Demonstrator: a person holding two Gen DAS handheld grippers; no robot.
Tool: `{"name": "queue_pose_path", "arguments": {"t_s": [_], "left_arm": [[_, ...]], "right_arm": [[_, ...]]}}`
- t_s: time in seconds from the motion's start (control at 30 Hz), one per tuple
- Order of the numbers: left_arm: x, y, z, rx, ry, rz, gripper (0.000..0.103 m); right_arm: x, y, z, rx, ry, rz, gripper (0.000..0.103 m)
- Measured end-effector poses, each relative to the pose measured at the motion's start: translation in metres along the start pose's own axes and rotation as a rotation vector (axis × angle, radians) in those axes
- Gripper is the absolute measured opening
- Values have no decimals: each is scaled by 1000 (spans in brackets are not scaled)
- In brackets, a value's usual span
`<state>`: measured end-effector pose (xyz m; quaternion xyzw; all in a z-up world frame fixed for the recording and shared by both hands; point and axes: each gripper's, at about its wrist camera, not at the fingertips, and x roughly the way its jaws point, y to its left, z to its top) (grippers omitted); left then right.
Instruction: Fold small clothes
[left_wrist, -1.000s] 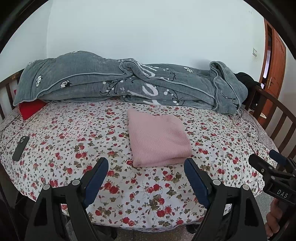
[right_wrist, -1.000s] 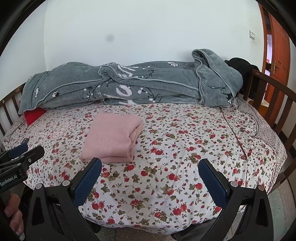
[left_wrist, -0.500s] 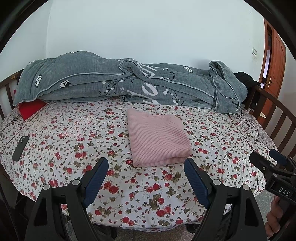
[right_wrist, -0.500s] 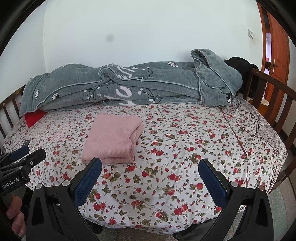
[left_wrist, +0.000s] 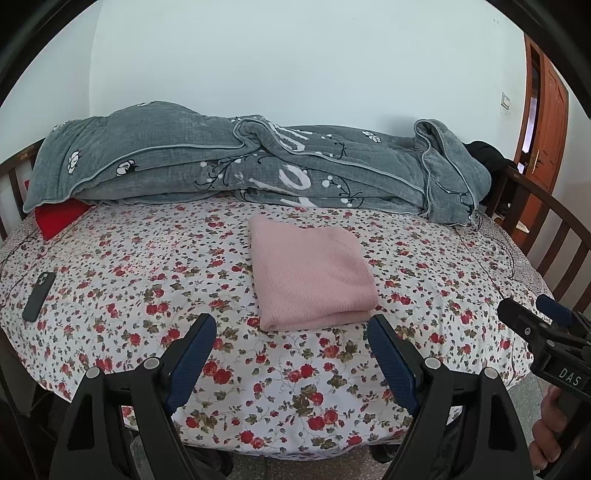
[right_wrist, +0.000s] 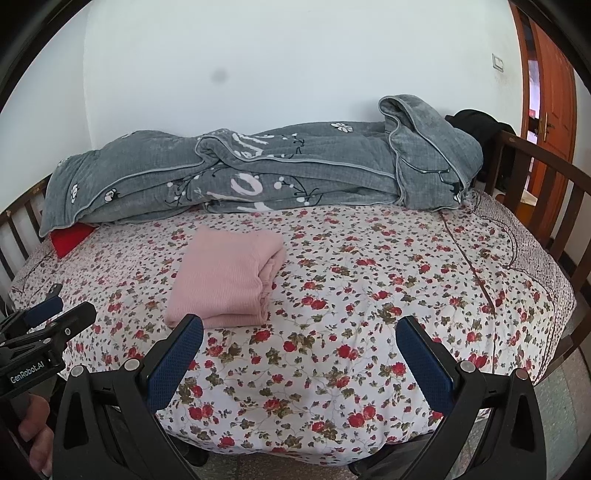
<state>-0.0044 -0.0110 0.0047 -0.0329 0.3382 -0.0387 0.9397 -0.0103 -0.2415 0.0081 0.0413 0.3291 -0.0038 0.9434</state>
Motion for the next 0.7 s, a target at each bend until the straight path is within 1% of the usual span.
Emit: {"name": "queue_pose_path", "arguments": {"t_s": [0.7], "left_arm": [[-1, -2, 4, -1, -4, -7, 83]], "right_arm": [[2, 5, 4, -17, 0, 3, 102]]}}
